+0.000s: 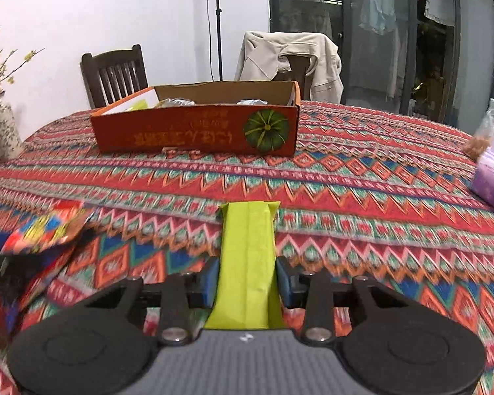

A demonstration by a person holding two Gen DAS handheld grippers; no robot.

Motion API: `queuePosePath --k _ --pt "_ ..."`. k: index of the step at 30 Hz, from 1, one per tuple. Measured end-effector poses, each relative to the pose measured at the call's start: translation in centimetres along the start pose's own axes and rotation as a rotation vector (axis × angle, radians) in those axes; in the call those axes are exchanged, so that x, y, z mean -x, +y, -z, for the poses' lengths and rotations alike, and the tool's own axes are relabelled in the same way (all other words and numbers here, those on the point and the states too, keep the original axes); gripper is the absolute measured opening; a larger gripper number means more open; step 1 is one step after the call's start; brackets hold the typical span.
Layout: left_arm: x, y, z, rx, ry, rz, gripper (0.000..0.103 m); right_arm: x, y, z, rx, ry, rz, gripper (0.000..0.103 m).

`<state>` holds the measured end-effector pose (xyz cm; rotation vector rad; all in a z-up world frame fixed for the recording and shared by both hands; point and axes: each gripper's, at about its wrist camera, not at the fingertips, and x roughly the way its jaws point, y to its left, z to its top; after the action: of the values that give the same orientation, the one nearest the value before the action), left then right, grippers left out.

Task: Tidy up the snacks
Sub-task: 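Carry the orange-red bag and green bar over the box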

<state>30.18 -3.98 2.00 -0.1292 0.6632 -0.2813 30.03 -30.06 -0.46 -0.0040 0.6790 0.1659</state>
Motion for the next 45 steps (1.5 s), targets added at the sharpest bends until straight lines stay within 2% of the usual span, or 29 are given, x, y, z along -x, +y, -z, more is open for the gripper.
queuePosePath --k 4,7,8,9,10,12,17,22,27,32,35,37,40,42,45 --pt "-1.2 -0.4 0.2 -0.001 0.044 -0.039 0.084 2.1 0.3 1.4 0.009 0.004 -0.009 0.035" --pt "-0.7 -0.6 1.3 -0.019 0.05 -0.039 0.084 3.3 0.8 2.3 0.033 0.002 -0.015 0.035" --pt "-0.3 -0.7 1.6 -0.032 0.05 -0.042 0.078 3.5 0.8 2.6 0.03 0.0 -0.024 0.035" --pt "0.0 -0.8 1.9 -0.042 0.046 -0.055 0.065 3.6 0.8 2.7 0.026 -0.002 -0.027 0.035" --pt "0.4 -0.9 2.1 -0.051 0.043 -0.066 0.064 3.8 0.9 3.0 0.024 -0.007 -0.027 0.035" --pt "0.9 -1.0 2.3 -0.059 0.036 -0.065 0.053 4.0 0.9 3.1 0.026 -0.01 -0.027 0.037" --pt "1.9 -1.7 2.2 -0.075 0.025 -0.053 0.051 2.9 1.1 2.7 0.037 -0.018 -0.026 0.039" --pt "2.6 -1.9 1.9 -0.082 0.011 -0.046 0.051 2.7 0.9 2.6 0.013 -0.028 -0.047 0.035" --pt "2.4 -2.0 -0.6 -0.074 -0.012 0.002 0.051 2.8 0.4 2.0 -0.019 -0.051 -0.071 0.033" --pt "0.3 -1.4 -7.5 -0.061 -0.068 0.097 0.051 2.7 -1.2 -2.3 -0.074 -0.105 -0.176 0.033" --pt "-2.3 -1.3 -13.0 -0.07 -0.115 0.115 0.051 1.9 -1.8 -7.3 -0.052 -0.182 -0.192 0.033" --pt "-5.0 -1.2 -16.5 -0.063 -0.116 0.111 0.051 0.4 -2.1 -10.9 -0.021 -0.215 -0.178 0.033" --pt "-10.6 -0.9 -21.3 -0.035 -0.074 0.09 0.051 -3.8 -2.8 -16.5 -0.008 -0.21 -0.161 0.033" --pt "-14.5 -0.3 -23.4 0.008 -0.032 0.043 0.051 -7.9 -3.4 -20.0 -0.029 -0.174 -0.137 0.033" --pt "-19.4 0.6 -24.9 0.064 0.038 0.017 0.051 -13.9 -3.8 -23.4 -0.059 -0.11 -0.089 0.033"
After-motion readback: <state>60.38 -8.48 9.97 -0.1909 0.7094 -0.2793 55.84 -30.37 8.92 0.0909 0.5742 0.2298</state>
